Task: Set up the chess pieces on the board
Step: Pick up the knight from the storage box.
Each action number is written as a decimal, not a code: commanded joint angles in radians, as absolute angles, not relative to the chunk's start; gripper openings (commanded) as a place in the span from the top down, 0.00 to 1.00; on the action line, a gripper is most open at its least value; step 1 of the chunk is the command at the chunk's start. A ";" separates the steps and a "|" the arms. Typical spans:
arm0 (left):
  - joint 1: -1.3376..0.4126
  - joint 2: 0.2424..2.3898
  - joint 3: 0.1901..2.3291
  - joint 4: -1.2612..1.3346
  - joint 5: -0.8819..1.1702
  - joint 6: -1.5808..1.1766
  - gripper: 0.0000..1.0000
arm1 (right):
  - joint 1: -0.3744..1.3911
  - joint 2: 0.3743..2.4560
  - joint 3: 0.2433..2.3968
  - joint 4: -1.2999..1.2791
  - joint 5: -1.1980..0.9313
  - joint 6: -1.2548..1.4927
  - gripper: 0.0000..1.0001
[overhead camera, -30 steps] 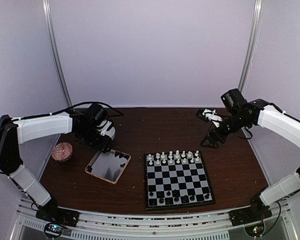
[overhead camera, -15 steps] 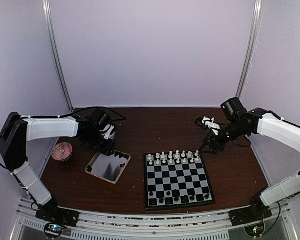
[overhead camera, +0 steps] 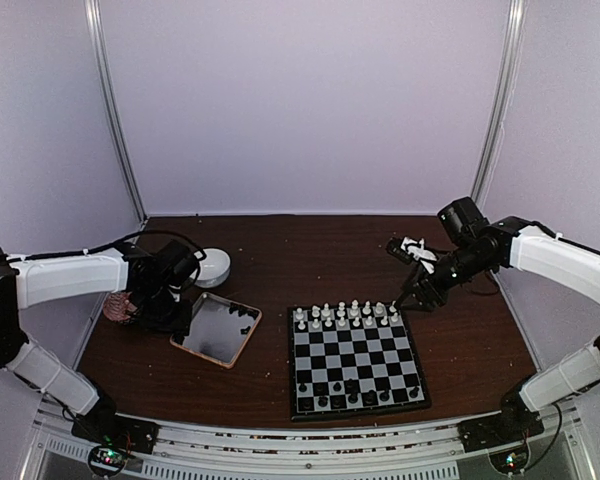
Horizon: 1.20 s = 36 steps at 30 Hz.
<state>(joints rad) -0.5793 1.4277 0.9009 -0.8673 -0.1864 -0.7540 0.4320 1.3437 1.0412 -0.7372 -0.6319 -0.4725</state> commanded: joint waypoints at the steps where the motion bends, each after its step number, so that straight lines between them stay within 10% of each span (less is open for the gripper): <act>1: -0.570 1.478 0.915 -0.852 -0.195 -0.780 0.55 | 0.432 1.360 1.068 -0.758 -0.669 -0.489 0.41; 36: -0.509 1.647 0.933 -0.667 -0.114 -0.675 0.76 | 0.432 1.374 1.067 -0.767 -0.672 -0.492 0.47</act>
